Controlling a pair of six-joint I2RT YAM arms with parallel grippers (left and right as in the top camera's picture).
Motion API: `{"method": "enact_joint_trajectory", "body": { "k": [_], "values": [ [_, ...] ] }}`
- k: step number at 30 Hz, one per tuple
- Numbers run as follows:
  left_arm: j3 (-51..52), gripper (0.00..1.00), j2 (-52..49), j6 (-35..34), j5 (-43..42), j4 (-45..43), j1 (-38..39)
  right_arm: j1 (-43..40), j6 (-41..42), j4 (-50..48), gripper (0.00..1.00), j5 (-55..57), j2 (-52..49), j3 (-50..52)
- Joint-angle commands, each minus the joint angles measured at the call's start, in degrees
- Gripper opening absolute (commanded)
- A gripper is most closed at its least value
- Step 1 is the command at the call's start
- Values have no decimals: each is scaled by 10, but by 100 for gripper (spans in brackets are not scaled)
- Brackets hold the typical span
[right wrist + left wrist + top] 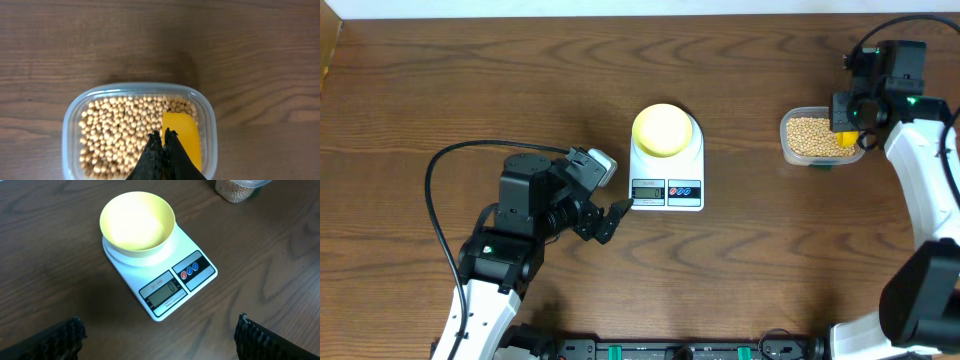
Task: Scoop item into bowl and weigh 50g on scale
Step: 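Move the held yellow scoop with the right gripper into the soybean tub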
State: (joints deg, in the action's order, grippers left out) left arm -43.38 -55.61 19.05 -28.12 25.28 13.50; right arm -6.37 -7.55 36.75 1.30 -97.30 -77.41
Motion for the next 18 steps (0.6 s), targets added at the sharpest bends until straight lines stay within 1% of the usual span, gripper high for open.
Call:
{"method": "enact_joint_trajectory", "body": {
  "k": [1, 6, 9, 14, 18],
  "values": [
    [5, 98, -1, -7, 3, -1, -3, -2, -11, -7, 1, 3, -16, -8],
    [5, 98, -1, -7, 3, -1, -3, -2, -11, -10, 1, -1, -50, -8],
    [5, 98, -1, -7, 3, -1, -3, -2, -11, -7, 1, -25, -69, -8],
    [5, 98, -1, -7, 3, -1, -3, -2, -6, -2, 1, -78, -72, -8],
    [5, 98, -1, -7, 3, -1, -3, -5, 2, -2, 1, -86, -71, -8]
  ]
}}
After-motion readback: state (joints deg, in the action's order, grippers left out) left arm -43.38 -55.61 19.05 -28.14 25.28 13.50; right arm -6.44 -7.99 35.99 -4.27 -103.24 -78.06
